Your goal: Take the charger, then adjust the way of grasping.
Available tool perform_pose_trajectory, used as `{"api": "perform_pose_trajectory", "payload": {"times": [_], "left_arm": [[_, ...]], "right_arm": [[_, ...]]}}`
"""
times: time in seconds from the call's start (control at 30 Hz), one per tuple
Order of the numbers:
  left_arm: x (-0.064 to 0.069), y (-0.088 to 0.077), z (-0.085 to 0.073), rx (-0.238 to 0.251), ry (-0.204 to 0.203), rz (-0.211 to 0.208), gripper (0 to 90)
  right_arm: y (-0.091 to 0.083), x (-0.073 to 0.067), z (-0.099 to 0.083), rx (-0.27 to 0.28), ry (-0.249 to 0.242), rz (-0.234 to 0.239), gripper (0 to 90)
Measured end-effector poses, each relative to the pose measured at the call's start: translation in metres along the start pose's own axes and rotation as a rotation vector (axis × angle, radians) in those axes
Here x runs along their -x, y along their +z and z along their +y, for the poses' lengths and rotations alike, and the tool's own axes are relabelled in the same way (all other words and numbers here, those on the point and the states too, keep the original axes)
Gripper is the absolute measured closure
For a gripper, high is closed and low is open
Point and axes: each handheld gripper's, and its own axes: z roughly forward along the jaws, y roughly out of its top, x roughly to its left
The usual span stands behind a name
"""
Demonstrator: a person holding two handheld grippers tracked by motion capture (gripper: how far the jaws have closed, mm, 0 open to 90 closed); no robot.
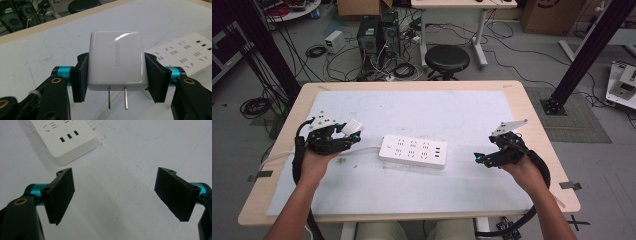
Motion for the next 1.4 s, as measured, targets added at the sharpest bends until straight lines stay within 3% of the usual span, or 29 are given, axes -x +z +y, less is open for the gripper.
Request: {"api": "perform_pose_trajectory", "payload": {"times": [0.2, 0.37, 0.43, 0.5, 0.63, 0.93, 1.17, 1.23, 1.4], "left_arm": [[0.017, -0.013, 0.001, 0.019, 0.045, -0.039, 42.7], [0.029, -0.018, 0.002, 0.035, 0.093, -0.082, 42.7], [0.029, -0.018, 0.002, 0.035, 0.093, -0.082, 42.7], [0.035, -0.019, 0.004, 0.043, 0.131, -0.118, 42.7], [0.042, -0.018, 0.004, 0.069, 0.147, -0.177, 42.6], [0.054, -0.010, 0.006, 0.079, 0.215, -0.281, 42.6], [0.066, -0.002, 0.004, 0.080, 0.261, -0.328, 42.6], [0.068, 0.000, 0.005, 0.074, 0.274, -0.335, 42.6], [0.073, 0.006, 0.006, 0.070, 0.300, -0.358, 42.6]], "right_arm": [[-0.006, -0.007, 0.000, 0.032, -0.026, 0.004, 16.7], [-0.005, -0.010, 0.001, 0.021, -0.034, 0.007, 16.7], [-0.005, -0.011, 0.002, 0.016, -0.032, 0.007, 16.7], [-0.005, -0.011, 0.004, 0.025, -0.041, 0.011, 16.7], [-0.006, -0.013, 0.007, 0.038, -0.050, 0.019, 16.7], [-0.001, -0.017, 0.011, 0.023, -0.040, 0.051, 16.7], [0.006, -0.024, 0.020, 0.023, -0.027, 0.094, 16.6], [0.010, -0.029, 0.023, 0.014, -0.014, 0.079, 16.6], [0.014, -0.037, 0.027, 0.011, -0.031, 0.131, 16.7]]}}
